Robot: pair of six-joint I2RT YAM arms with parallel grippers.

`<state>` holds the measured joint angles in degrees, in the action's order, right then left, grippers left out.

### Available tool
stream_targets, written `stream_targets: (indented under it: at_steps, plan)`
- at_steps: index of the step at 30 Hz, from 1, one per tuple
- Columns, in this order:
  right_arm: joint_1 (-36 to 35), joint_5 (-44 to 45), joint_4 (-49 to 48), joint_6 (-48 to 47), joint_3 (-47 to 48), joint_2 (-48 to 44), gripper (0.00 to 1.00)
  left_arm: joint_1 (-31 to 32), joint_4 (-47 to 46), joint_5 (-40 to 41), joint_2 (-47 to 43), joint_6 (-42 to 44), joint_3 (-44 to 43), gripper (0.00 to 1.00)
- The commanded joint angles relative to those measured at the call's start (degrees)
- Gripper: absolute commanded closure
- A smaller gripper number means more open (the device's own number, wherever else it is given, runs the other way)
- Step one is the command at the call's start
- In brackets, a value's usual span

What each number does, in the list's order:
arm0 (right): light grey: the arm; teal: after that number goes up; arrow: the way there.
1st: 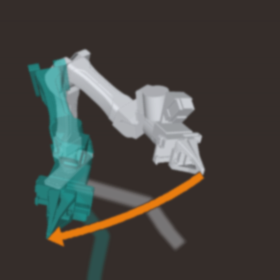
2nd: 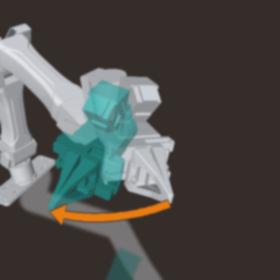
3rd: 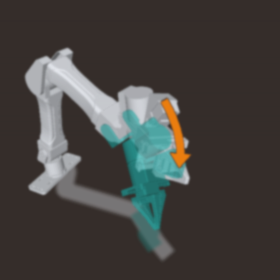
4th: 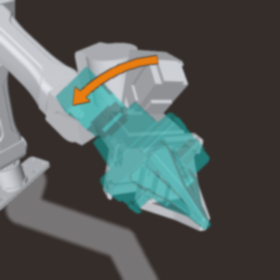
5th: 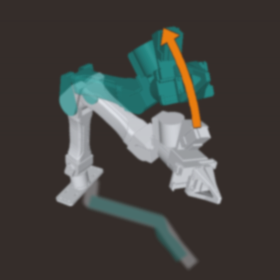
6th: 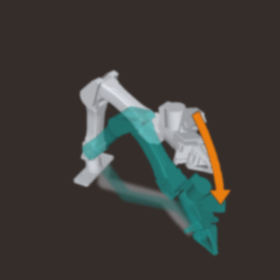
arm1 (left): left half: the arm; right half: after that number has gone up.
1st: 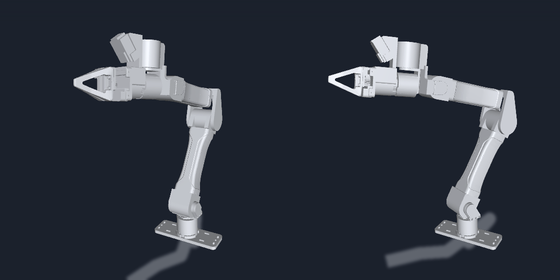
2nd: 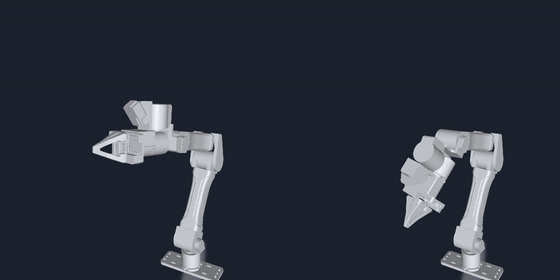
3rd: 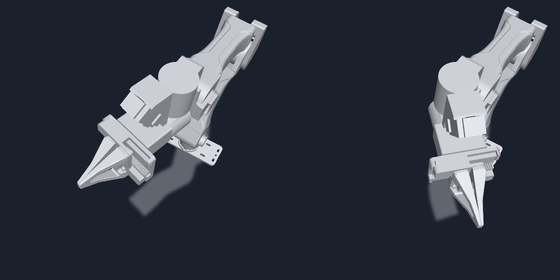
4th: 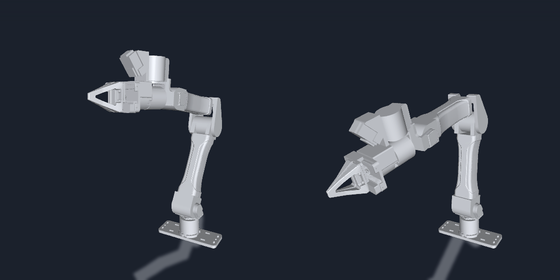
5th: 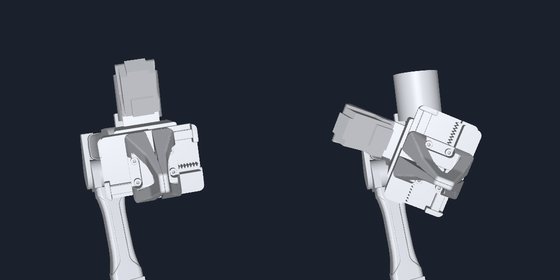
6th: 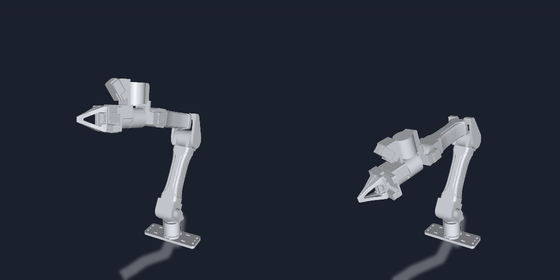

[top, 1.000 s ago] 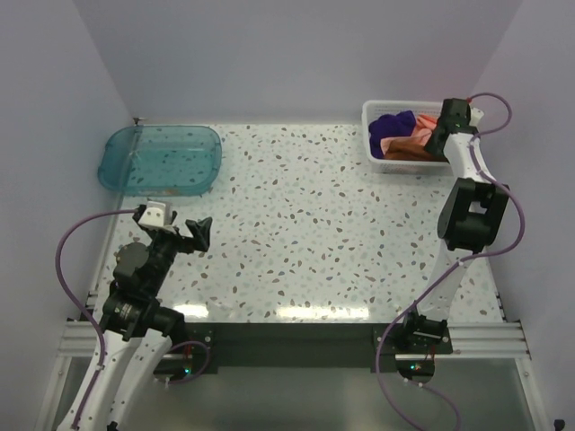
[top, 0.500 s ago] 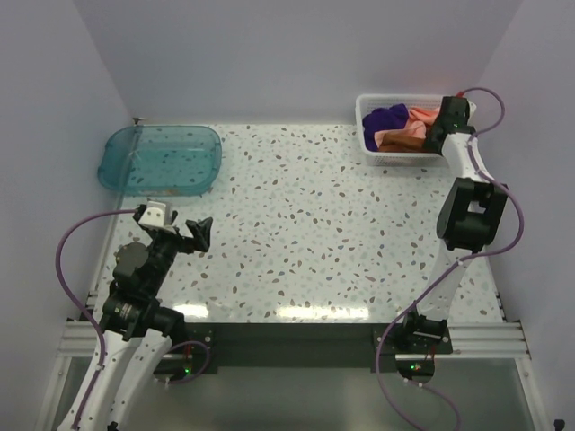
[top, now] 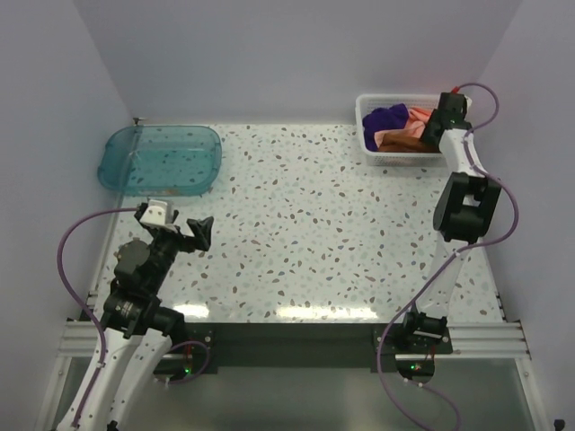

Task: Fold and stack the towels
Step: Grab crumpled towel

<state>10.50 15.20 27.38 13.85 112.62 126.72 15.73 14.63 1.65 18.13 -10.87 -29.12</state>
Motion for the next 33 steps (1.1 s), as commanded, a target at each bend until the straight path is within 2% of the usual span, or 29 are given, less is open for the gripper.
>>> stream_targets:
  at_steps: [1, 4, 7, 8, 10, 18, 24, 33]
  plan:
    - [0.0, -1.3, 0.7, 0.5, 3.3, 3.2, 0.47, -0.7, -2.7, -0.9, 0.7, 1.1, 0.2, 0.0]
    - [0.0, -1.7, 0.1, 1.2, 2.3, 3.4, 0.5, -0.8, -2.6, -0.9, 0.7, 1.2, 0.1, 0.0]
    - [0.0, -1.8, -2.0, 0.8, 0.2, 1.0, 0.73, -0.8, -2.6, -1.0, 0.6, 1.2, 0.2, 0.0]
    - [0.0, -1.8, -2.6, 0.7, -1.0, 0.0, 0.88, -0.8, -2.7, -1.0, 0.6, 1.1, 0.2, 0.0]
    - [0.0, -1.8, -3.6, 0.0, -1.6, -2.6, 1.0, -0.8, -2.7, -1.1, 0.4, 1.2, 0.2, 0.0]
    - [0.0, -2.5, -5.7, -3.0, -0.5, -12.7, 1.0, -0.8, -2.8, -1.3, 0.2, 1.0, 0.2, 0.0]
    - [-0.9, -7.0, -7.5, -3.7, 0.2, -19.6, 1.0, -0.8, -2.8, -1.3, 0.2, 1.1, 0.2, 0.0]
    - [-9.1, -12.5, -5.3, -8.2, 4.9, -27.0, 1.0, -0.8, -2.7, -0.9, 0.0, 1.0, 0.1, 0.0]
